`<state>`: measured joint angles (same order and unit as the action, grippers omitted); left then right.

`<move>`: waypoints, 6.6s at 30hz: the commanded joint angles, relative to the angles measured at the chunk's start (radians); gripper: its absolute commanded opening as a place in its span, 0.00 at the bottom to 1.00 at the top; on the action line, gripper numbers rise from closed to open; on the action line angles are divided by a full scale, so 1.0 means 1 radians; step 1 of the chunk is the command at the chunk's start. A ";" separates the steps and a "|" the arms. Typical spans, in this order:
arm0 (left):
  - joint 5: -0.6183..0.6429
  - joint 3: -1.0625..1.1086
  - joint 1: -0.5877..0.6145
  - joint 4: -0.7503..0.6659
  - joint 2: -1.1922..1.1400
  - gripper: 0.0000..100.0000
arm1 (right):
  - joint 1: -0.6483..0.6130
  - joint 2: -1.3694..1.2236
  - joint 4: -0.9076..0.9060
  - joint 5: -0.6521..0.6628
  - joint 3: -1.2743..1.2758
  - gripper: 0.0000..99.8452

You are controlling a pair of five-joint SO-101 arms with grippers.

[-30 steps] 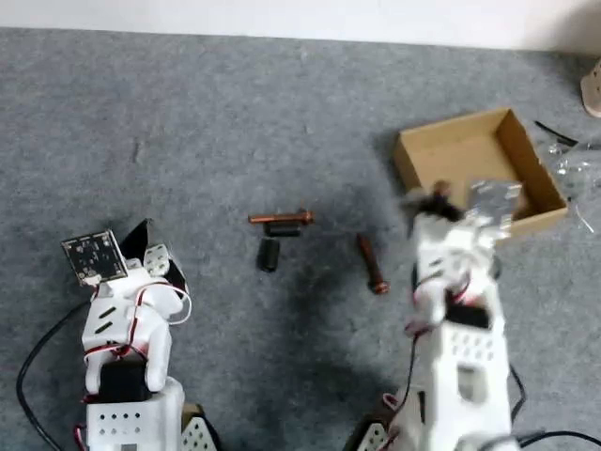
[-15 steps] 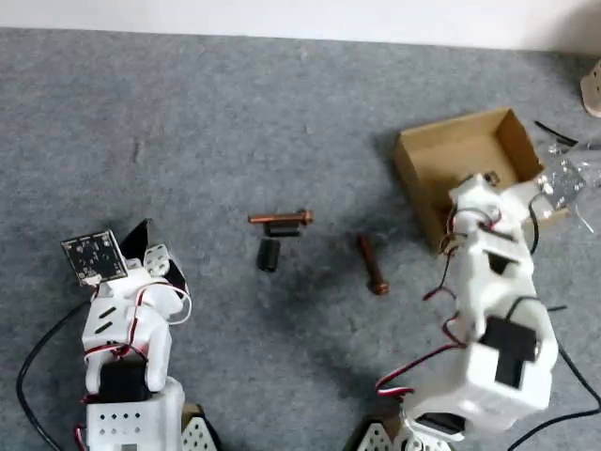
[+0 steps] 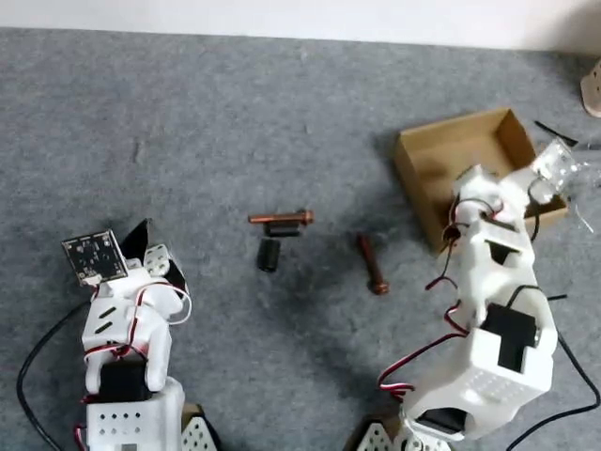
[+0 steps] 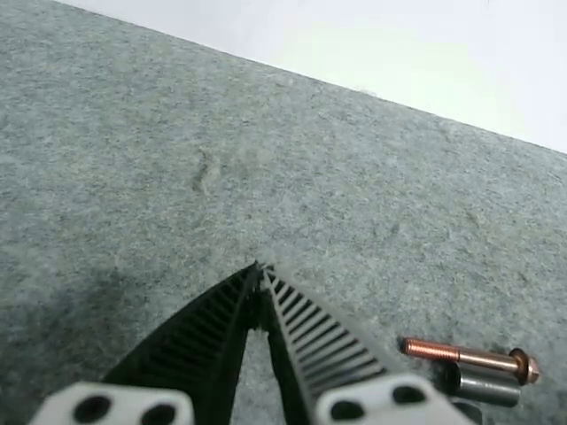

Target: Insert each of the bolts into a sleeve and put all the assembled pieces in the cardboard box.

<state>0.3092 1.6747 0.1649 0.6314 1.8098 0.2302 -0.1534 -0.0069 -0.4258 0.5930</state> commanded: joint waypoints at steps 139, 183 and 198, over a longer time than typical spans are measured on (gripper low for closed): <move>-0.018 0.022 0.015 -0.003 0.010 0.01 | -0.992 -0.337 -0.955 1.046 -0.684 0.21; -0.018 0.022 0.015 -0.003 0.010 0.01 | -0.700 0.248 -0.699 0.905 -0.117 0.00; -0.018 0.022 0.015 -0.003 0.010 0.01 | -0.625 0.900 -0.496 0.833 0.513 0.00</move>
<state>0.3076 1.6747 0.1649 0.6314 1.8098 -0.4404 0.6183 -0.5378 0.4196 1.0503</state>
